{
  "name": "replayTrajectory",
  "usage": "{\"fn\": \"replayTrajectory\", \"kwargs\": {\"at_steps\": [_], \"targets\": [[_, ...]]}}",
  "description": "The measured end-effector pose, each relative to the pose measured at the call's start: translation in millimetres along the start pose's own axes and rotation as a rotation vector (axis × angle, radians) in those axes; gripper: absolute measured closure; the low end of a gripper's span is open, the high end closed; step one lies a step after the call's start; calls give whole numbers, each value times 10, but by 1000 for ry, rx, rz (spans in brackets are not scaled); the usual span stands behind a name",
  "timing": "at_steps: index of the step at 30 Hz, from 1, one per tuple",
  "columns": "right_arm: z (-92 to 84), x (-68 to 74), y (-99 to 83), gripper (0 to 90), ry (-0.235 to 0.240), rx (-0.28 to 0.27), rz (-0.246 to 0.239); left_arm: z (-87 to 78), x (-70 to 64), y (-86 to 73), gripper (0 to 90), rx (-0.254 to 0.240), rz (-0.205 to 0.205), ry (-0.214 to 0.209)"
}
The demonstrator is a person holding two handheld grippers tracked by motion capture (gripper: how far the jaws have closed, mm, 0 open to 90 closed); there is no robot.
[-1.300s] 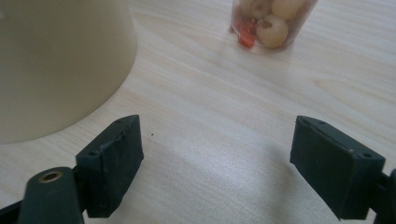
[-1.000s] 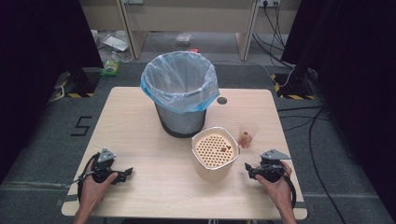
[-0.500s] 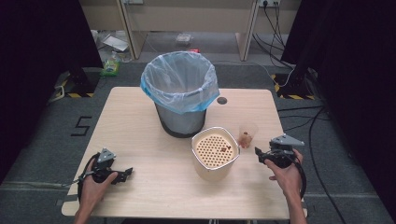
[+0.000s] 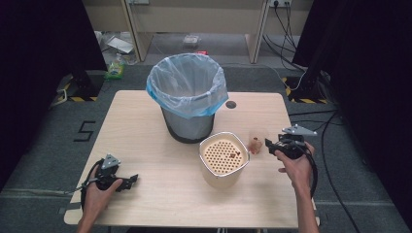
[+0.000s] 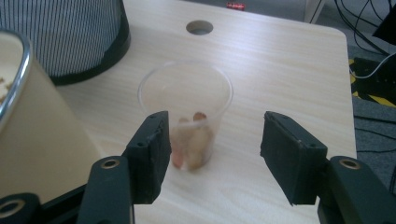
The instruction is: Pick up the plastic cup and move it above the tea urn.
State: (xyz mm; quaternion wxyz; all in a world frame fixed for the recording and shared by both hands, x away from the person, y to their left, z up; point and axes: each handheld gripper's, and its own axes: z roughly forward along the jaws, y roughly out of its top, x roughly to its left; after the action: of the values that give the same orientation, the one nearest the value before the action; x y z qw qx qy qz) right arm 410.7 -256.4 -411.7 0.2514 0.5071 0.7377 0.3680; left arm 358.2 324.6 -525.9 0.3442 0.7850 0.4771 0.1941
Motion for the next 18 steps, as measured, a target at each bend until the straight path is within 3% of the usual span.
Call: {"fn": "replayTrajectory", "kwargs": {"at_steps": [11, 18], "targets": [[245, 0, 159, 452, -22, 8, 5, 0, 0, 0, 0, 0, 0, 0], [370, -102, 234, 488, -25, 7, 27, 1, 0, 0, 0, -2, -2, 0]]}}
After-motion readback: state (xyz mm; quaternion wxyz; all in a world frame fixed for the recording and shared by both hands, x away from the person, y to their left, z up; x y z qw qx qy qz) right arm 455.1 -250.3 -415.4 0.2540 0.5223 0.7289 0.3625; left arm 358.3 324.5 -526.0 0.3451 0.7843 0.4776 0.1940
